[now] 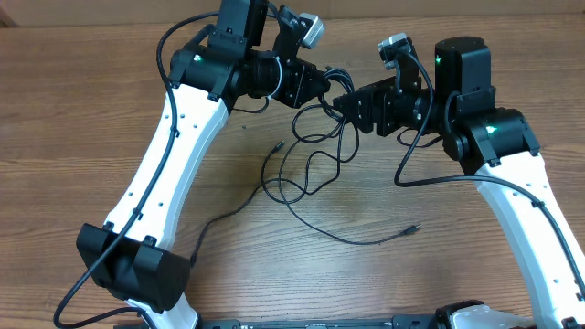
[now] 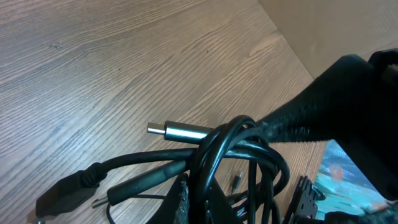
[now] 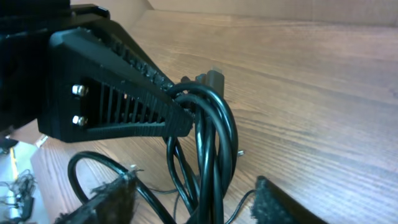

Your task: Untangle cables

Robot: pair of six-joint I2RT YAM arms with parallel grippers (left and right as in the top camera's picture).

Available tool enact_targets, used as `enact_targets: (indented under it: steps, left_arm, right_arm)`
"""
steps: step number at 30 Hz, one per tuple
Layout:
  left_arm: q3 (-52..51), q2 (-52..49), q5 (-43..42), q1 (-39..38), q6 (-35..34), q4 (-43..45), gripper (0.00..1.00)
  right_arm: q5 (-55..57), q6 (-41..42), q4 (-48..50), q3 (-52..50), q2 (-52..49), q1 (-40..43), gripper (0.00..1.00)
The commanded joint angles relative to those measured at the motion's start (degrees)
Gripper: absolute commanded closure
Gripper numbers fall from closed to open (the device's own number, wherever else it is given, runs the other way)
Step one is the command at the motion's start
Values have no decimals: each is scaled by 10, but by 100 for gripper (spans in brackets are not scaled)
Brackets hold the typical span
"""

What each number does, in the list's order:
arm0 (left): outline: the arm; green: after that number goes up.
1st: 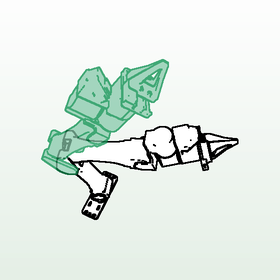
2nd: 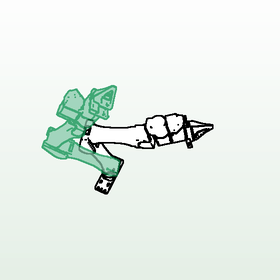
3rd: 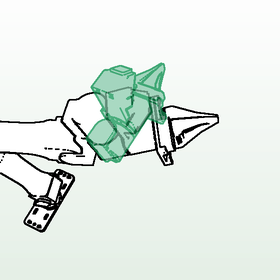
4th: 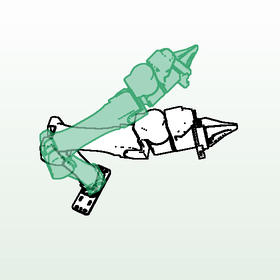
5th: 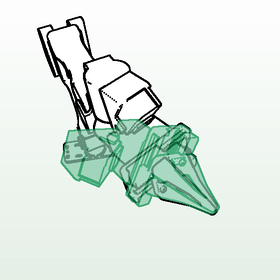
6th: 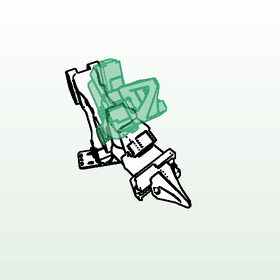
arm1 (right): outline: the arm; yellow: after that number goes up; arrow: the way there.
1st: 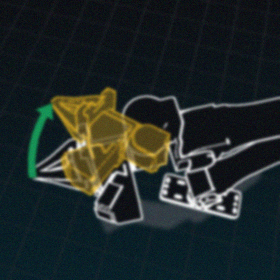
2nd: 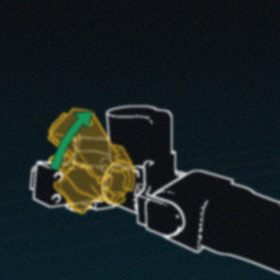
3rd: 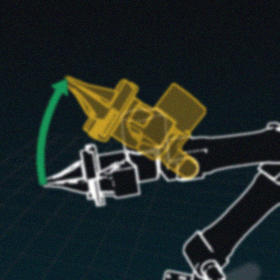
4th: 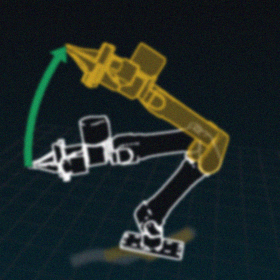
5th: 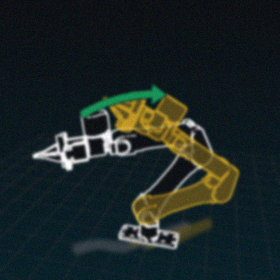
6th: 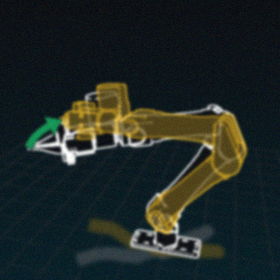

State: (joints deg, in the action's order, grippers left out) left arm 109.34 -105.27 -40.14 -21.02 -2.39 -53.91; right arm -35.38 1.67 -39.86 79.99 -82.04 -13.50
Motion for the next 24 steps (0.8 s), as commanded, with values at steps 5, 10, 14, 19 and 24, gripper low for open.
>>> enact_targets:
  steps: [5,10,14,19,24]
  left_arm:
    - [0,1,-19,-4,6,6,96]
    - [0,1,-19,-4,6,6,96]
    - [0,1,-17,-4,-1,6,96]
    - [0,1,9,-3,-41,6,96]
    - [0,1,98,-3,-185,4,95]
  right_arm:
    - [-3,-1,1,11,-5,0,64]
    - [-3,-1,0,11,-12,0,92]
    - [-3,0,-1,11,-15,0,96]
    - [-5,0,-1,11,-15,0,96]
    - [-25,0,-1,11,-15,0,96]
